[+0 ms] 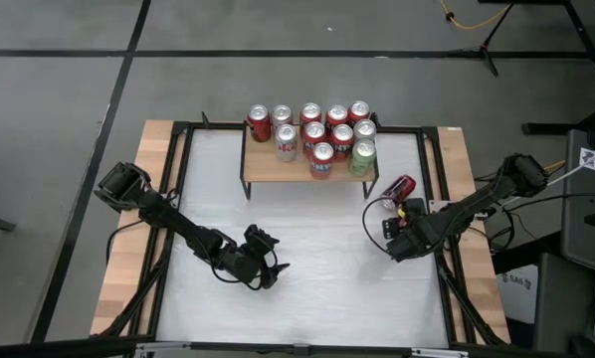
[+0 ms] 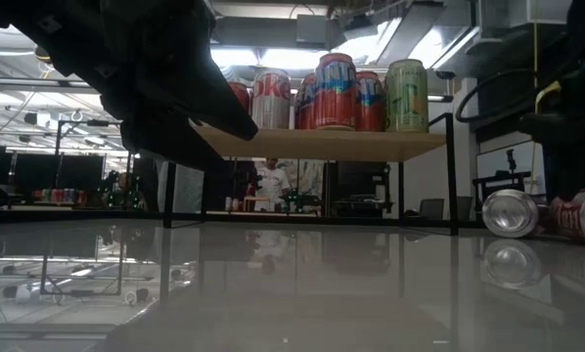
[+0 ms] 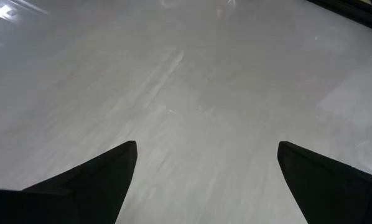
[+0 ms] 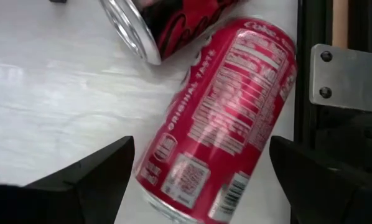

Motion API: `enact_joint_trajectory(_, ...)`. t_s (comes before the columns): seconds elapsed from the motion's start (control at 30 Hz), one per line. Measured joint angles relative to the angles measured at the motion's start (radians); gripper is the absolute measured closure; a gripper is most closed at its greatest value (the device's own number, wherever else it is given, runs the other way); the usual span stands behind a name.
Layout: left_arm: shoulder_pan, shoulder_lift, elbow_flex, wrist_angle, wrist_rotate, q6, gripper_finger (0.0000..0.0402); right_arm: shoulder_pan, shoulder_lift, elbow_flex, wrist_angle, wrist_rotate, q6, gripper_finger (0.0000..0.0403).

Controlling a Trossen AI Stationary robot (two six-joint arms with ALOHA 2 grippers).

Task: Place canned beverage on shelf
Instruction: Put the red white soda can on the shelf aligned with the other red white soda can

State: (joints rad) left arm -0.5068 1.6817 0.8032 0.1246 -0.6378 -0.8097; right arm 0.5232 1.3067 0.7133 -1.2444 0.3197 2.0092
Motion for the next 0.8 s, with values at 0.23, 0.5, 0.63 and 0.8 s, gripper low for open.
enact_joint_trajectory(0.23,0.0,0.0,0.0,0.0,0.0,0.0,0.0017,0.0,0.0,-0.005,0.034,0.001,0.03,0.004)
enact_joint_trajectory(0.5,0.0,0.0,0.0,0.0,0.0,0.0,0.0017,0.0,0.068,-0.005,0.065,-0.035,0.104,0.004)
enact_joint_trajectory(0.63,0.0,0.0,0.0,-0.001,0.0,0.0,0.0017,0.0,0.112,-0.005,0.091,-0.039,0.104,0.004)
enact_joint_trajectory(0.8,0.0,0.0,0.0,-0.001,0.0,0.0,0.0017,0.0,0.15,-0.006,0.135,-0.086,0.107,0.004)
